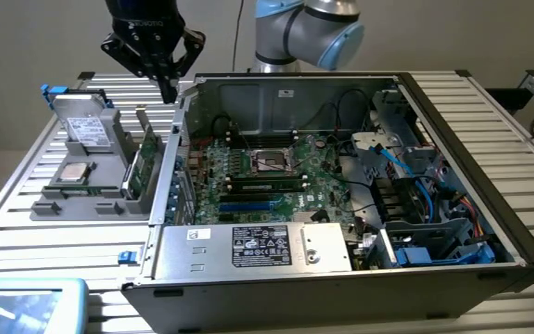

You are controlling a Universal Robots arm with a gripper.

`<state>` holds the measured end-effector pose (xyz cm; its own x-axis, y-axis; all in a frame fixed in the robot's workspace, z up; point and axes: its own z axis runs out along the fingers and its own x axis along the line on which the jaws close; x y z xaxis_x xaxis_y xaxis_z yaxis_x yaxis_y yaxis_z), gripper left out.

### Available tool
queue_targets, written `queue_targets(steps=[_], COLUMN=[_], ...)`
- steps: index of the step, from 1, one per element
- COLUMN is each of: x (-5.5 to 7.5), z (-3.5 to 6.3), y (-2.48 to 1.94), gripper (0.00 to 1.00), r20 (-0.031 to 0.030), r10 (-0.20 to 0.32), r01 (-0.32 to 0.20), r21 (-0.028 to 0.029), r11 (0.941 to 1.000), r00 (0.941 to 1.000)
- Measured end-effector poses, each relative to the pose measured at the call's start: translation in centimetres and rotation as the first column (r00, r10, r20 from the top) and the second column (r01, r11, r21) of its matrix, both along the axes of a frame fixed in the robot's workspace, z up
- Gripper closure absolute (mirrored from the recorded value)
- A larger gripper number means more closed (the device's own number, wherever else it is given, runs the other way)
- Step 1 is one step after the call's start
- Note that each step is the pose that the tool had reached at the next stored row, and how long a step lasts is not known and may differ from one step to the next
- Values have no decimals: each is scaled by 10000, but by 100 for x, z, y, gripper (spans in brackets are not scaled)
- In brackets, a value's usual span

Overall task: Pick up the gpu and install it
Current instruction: 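Reach for the gpu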

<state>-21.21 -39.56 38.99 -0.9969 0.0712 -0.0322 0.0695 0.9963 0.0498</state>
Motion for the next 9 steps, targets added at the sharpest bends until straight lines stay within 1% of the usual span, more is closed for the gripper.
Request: queue_targets(steps=[5, 9], x=[-225, -408], z=[-22, -58], y=[9, 23], gripper=[88, 88], r20=[3, 16], r10=[-1, 0], r01=[1, 0], r21=[0, 0], r11=[10000, 10000], r00=[10000, 10000])
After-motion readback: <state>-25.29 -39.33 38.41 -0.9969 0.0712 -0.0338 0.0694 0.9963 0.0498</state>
